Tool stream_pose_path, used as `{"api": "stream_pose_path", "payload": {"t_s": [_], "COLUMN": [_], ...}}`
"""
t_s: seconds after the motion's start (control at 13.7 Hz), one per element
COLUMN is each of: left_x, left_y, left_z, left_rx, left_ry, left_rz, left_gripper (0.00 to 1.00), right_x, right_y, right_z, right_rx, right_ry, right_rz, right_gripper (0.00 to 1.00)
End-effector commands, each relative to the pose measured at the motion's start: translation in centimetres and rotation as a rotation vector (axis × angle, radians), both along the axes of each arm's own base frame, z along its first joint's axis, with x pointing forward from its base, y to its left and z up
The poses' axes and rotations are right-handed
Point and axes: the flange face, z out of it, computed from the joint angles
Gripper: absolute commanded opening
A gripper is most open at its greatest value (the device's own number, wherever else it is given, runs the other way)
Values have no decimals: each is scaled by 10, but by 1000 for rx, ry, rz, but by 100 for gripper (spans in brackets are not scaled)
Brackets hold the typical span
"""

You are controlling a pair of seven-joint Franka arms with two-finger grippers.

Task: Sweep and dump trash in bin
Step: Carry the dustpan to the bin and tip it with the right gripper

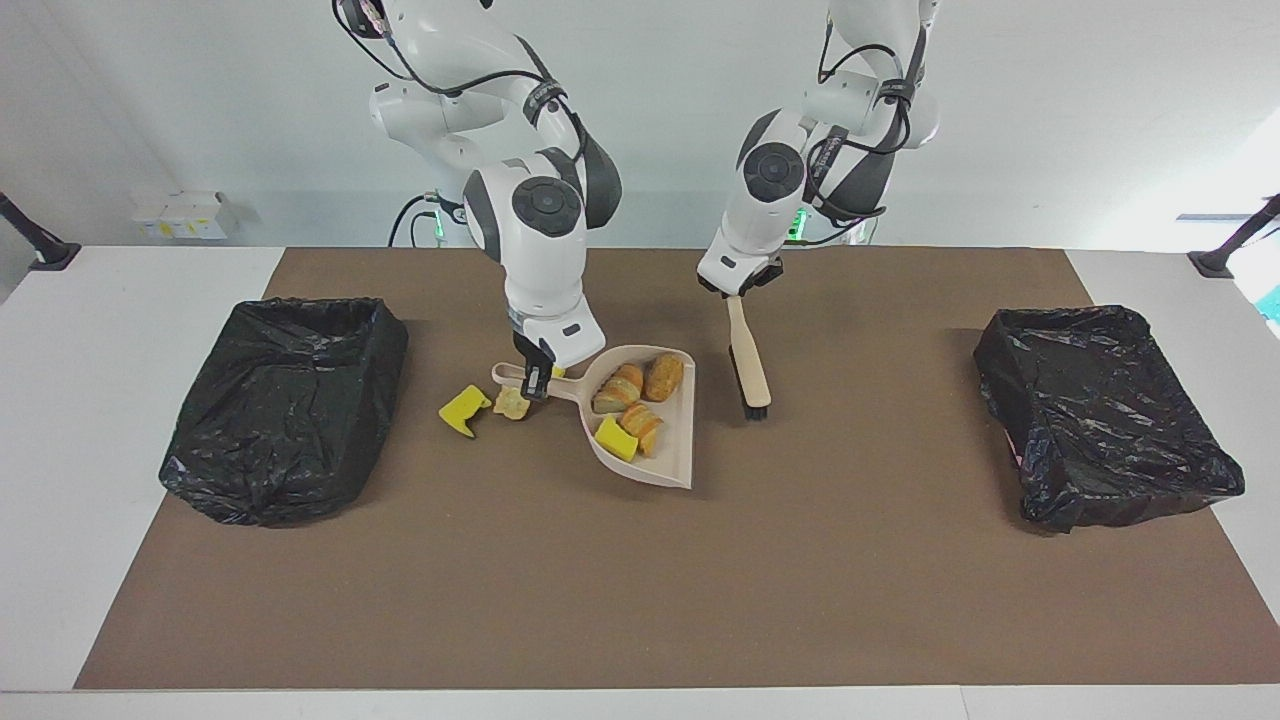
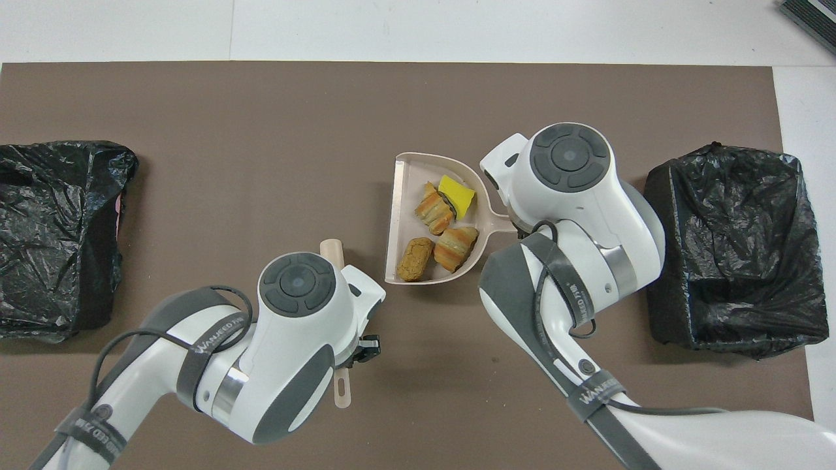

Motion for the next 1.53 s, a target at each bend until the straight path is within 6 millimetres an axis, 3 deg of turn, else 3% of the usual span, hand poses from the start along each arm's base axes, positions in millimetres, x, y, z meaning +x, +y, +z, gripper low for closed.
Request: {"api": "stream_pose_path", "payload": {"t_s": [0.0,0.15,0.29,0.51,0.73,1.09,1.46], "left_x": [-58,-98,-129,-169,-198,-219,-219], "left_y": [2,5,6,-2,-17,-19,-22], "left_z": [-4,-15,-19,-16,-24,-40,-39], "left_rx": [17,-8,-11,-11,-32,-46,-69], "left_ry": [-31,-103,-126,-138,-91,-61,-44], "left_rz": [-29,-27,-46,-59,-53,-44,2], "left_gripper": [0,0,0,0,0,0,0], "right_x": [4,9,12,11,14,12,-7], "right_y": [-25,-43,-76,-122,-180,-296,-398], "right_z": [30,49,64,88,94,92,96], "right_rx": [33,26,24,26,31,18,-116], "right_ry": [23,49,70,73,88,112,133], "right_rz": [44,68,94,123,166,138,66], "right_gripper": [0,0,0,0,0,0,0]}}
